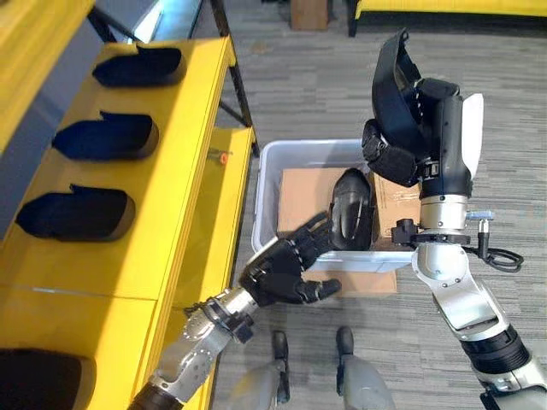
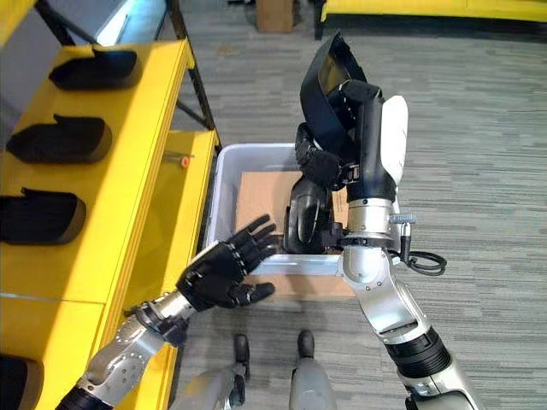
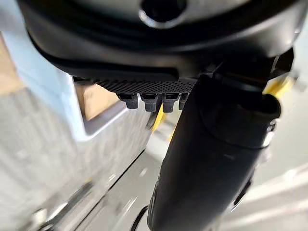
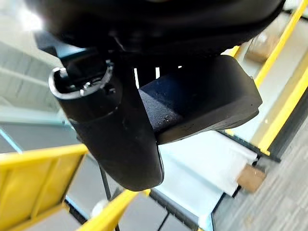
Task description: Move parts from the plastic box to the shelf.
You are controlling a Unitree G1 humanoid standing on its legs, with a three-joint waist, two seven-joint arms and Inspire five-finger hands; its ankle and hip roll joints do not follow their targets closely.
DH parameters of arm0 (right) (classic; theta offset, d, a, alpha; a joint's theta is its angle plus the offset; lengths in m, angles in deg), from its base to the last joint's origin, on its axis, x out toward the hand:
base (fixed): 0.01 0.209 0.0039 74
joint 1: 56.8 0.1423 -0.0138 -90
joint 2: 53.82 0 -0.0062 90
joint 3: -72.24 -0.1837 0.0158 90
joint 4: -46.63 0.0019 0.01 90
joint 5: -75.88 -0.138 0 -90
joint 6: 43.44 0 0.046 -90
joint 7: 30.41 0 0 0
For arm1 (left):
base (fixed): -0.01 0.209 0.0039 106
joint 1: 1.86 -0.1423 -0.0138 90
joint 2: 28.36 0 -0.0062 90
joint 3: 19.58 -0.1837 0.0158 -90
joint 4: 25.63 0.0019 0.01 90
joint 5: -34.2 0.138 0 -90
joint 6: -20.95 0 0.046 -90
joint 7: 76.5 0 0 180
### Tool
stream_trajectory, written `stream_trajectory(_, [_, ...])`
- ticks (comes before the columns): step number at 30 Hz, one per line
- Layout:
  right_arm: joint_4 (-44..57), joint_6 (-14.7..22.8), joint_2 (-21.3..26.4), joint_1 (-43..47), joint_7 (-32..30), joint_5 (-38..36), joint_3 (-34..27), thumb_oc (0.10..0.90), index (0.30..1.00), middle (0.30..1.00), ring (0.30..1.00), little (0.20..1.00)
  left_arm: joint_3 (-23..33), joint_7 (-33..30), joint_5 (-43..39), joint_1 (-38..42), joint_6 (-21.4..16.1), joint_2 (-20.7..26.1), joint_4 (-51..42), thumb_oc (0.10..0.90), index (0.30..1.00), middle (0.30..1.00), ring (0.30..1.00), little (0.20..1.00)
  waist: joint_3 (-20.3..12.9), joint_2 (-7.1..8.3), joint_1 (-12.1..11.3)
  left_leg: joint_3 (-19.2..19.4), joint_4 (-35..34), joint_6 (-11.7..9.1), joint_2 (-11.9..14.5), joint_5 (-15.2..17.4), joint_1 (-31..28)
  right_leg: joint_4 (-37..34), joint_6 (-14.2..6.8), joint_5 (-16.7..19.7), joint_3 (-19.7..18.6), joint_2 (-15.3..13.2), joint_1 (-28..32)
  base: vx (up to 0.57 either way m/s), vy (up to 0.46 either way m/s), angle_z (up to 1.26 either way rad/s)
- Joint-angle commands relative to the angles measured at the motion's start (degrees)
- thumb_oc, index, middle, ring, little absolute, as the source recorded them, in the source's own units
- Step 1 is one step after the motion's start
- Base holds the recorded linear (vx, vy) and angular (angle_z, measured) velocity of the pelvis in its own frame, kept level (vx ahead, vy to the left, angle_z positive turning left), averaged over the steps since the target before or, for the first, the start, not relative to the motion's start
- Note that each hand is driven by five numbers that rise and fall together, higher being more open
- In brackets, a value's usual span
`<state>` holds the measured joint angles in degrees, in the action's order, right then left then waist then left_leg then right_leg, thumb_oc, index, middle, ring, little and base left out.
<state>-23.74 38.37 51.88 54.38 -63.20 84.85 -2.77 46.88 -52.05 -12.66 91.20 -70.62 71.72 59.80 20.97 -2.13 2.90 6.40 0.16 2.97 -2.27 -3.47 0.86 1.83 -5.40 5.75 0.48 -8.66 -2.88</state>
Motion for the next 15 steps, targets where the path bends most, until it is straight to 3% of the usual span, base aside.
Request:
stream_trajectory(1, [-0.16,9.61,-0.47,-0.96,-2.8,5.18,-1.27,0.4,0.3,0.3,0.3,0.3,0.63,1.5,-5.18,-0.96,-5.0,0.26,-3.12,0.9,1.0,1.0,1.0,1.0,-9.45,-0.41,-0.69,-7.27,-1.36,0.81,1.55,10.03,-4.98,1.05,-2.77,2.13,-4.76,-2.75,-3.05,-0.23,0.094,-0.25])
stream_trajectory(3, [0.08,11.12,-0.53,-3.39,-2.55,5.82,-1.32,0.4,0.3,0.3,0.3,0.3,0.99,-0.36,-5.45,-1.4,-6.93,0.66,-2.77,0.9,1.0,1.0,1.0,1.0,-9.59,-1.01,-0.53,-8.79,-3.46,1.63,2.29,8.49,-5.19,10.73,-1.95,-2.53,-5.33,0.91,-3.21,-0.2,0.058,-0.13])
stream_trajectory(5, [1.14,11.81,0.59,-6.33,-2.98,6.53,-1.85,0.4,0.3,0.3,0.3,0.3,2.38,-2.01,-5.65,-1.3,-5.47,0.35,-4.21,0.9,1.0,1.0,1.0,1.0,-9.83,-0.75,-0.37,-10.61,-4.14,2.43,2.38,6.73,-3.98,21.02,-1.15,-6.05,-6.52,5.96,-3.62,-0.25,-0.035,0.06])
stream_trajectory(8, [1.37,10.19,2.08,-7.32,-1.63,6.85,-1.58,0.4,0.3,0.3,0.3,0.3,3.46,-2.42,-5.43,-1.64,-4.7,-0.27,-5.09,0.9,1.0,1.0,1.0,1.0,-10.42,0.19,-1.04,-12.33,-3.49,2.28,1.7,5.3,-1.31,27.12,-0.53,-8.81,-7.02,9.79,-3.19,-0.3,-0.138,0.47])
stream_trajectory(10, [0.29,9.66,2.48,-6.04,-1.76,7.44,-0.33,0.4,0.3,0.3,0.3,0.3,4.68,-1.69,-5.8,-2.32,-4.44,-0.64,-4.65,0.9,1.0,1.0,1.0,1.0,-10.29,0.81,-1.84,-13.21,-2.82,1.69,0.91,4.66,0.14,24.94,1.15,-11.3,-7.29,11.78,-1.84,-0.22,-0.151,0.34])
stream_trajectory(15, [-1.66,9.69,3.11,-4.51,-0.21,3.52,0.34,0.4,0.3,0.3,0.3,0.3,7.44,-0.72,-6.66,-4.4,-3.05,-1.14,-4.77,0.9,1.0,1.0,1.0,1.0,-9.58,1.66,-3.49,-14.32,0.21,-0.52,1.18,2.54,4.59,13.25,4.25,-14.38,-6.33,12.49,4.02,-0.17,-0.177,0.1])
